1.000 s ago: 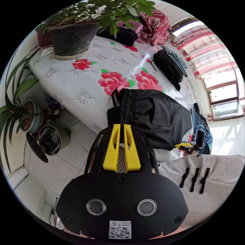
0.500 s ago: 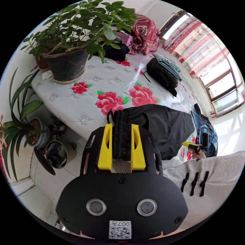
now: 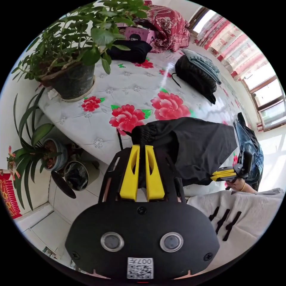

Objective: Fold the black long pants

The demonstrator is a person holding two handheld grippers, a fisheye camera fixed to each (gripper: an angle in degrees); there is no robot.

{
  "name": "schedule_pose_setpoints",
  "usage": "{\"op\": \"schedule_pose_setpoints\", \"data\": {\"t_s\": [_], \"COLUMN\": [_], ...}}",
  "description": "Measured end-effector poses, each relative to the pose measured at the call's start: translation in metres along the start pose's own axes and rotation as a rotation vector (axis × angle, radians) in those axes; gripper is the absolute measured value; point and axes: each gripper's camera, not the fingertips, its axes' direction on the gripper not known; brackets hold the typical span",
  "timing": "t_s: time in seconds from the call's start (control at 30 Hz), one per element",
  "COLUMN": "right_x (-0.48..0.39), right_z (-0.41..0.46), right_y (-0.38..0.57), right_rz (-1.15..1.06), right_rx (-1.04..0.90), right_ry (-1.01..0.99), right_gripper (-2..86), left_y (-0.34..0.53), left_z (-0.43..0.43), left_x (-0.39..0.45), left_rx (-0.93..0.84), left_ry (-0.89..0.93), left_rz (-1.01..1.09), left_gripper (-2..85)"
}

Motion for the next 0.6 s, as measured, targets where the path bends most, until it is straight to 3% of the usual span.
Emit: {"op": "schedule_pose_setpoints", "data": {"t_s": [0.13, 0.3, 0.4, 0.6], "right_x": [-0.008, 0.030, 0.056, 0.143], "right_z": [-0.031, -0.039, -0.107, -0.279], "right_y": [0.016, 0.026, 0.052, 0.189], "right_rz": [-0.041, 0.139, 0.257, 0.801], "right_rx": [0.041, 0.053, 0.272, 0.833], "right_ry": [-0.068, -0.086, -0.006, 0.310], "right_gripper": [0.6, 2.7, 4.5, 8.0], "left_y": [0.029, 0.040, 0.033, 0.038], "left_z": [-0.017, 0.044, 0.043, 0.023], "left_x": [-0.008, -0.049, -0.065, -0.095], "left_rx": [-0.069, -0.175, -0.155, -0.131], "left_ry": [-0.124, -0.064, -0.026, 0.000], "left_rz": [0.033, -0.087, -0.129, -0.175], "left_gripper": [3.7, 6.0, 6.8, 8.7]}}
